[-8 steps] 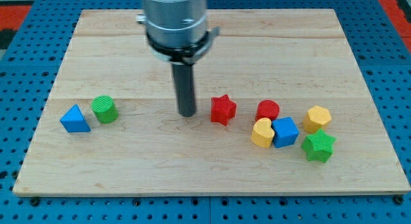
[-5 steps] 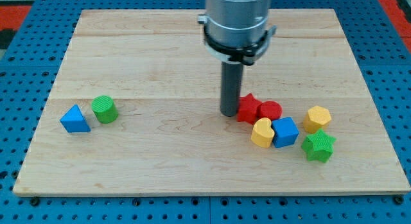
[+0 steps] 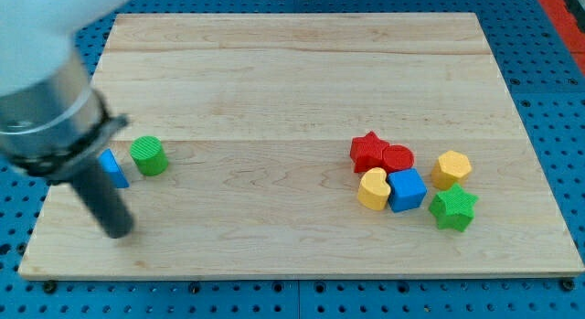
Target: Place the triangle at the left of the red star
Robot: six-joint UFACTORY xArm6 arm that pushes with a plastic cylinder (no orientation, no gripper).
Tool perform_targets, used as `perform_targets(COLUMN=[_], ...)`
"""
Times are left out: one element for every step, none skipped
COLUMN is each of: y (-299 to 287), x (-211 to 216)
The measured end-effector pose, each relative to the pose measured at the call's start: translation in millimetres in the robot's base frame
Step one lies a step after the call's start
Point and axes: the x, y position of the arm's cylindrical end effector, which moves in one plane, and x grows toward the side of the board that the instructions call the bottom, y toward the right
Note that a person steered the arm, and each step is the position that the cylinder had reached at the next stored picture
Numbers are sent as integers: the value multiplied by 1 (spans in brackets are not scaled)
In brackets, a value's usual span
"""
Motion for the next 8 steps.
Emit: perform_targets(y=[-53, -59, -38, 38, 76, 124, 182, 221], x=[-16, -49, -67, -60, -60, -60, -60, -60])
